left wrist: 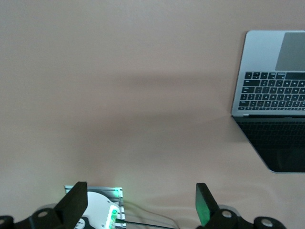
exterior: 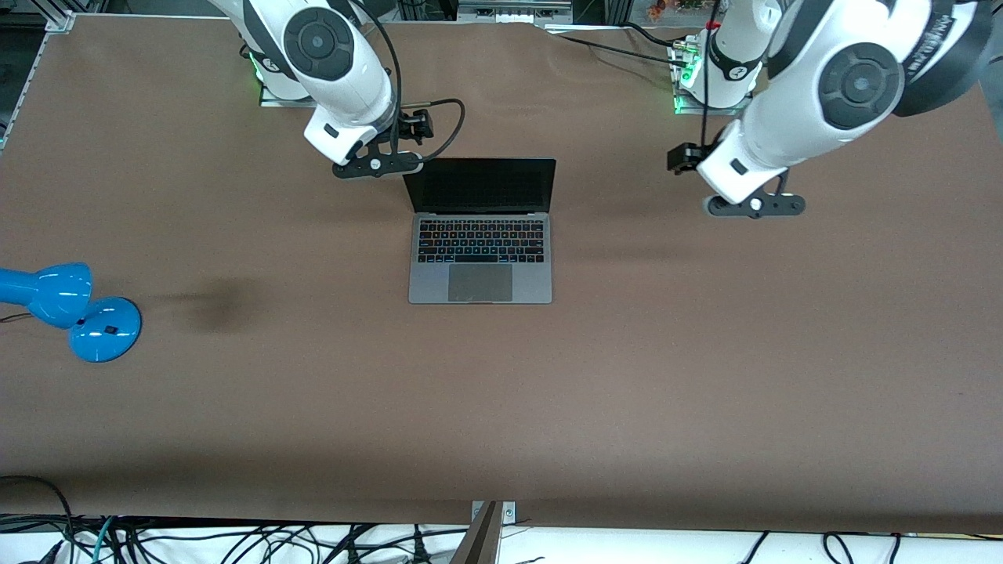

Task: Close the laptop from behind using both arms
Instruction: 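Move both grippers behind the open laptop screen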

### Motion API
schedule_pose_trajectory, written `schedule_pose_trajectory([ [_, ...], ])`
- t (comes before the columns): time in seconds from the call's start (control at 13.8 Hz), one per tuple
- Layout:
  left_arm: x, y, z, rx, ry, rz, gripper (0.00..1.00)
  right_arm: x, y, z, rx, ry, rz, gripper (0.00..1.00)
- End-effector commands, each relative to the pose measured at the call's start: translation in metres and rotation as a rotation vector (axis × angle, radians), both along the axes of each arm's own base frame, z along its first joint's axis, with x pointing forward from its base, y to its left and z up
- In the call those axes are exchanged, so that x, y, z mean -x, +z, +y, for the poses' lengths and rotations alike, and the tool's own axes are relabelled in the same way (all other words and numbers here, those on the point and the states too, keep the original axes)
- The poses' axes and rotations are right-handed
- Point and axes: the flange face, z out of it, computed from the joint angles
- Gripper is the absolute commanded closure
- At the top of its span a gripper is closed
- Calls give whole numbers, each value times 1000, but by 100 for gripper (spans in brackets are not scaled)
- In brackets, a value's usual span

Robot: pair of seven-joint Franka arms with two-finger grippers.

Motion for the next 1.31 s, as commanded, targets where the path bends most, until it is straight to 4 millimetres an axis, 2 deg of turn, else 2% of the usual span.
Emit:
schedule_pose_trajectory([
  [0.0, 15, -13, -28, -14, 33, 40, 0, 6, -12, -2, -11, -35, 55, 59],
  [0.07, 25, -23, -46, -36, 51, 60, 0, 8, -18, -3, -8, -37, 70, 68],
  [0.15, 36, -31, -68, -45, 63, 81, 1, 11, -23, -4, -9, -43, 87, 82],
  [0.29, 48, -46, -98, -51, 102, 122, 3, 13, -27, -4, -11, -51, 101, 95],
  [0.51, 73, -65, -148, -60, 199, 155, 11, 16, -37, -6, 1, -49, 122, 100],
  [0.58, 79, -74, -163, -58, 217, 165, 23, 18, -42, -7, 7, -49, 130, 100],
  [0.65, 81, -82, -173, -44, 252, 197, 42, 19, -45, -8, 11, -49, 135, 100],
  [0.73, 81, -89, -179, -34, 265, 220, 67, 20, -51, -9, 17, -48, 147, 100],
  [0.8, 84, -92, -185, -31, 256, 223, 85, 20, -53, -9, 16, -50, 149, 100],
  [0.87, 90, -93, -191, -29, 243, 226, 99, 21, -57, -9, 18, -51, 153, 100],
  [1.24, 82, -86, -190, 41, 201, 238, 100, 23, -83, -10, 22, -37, 203, 100],
])
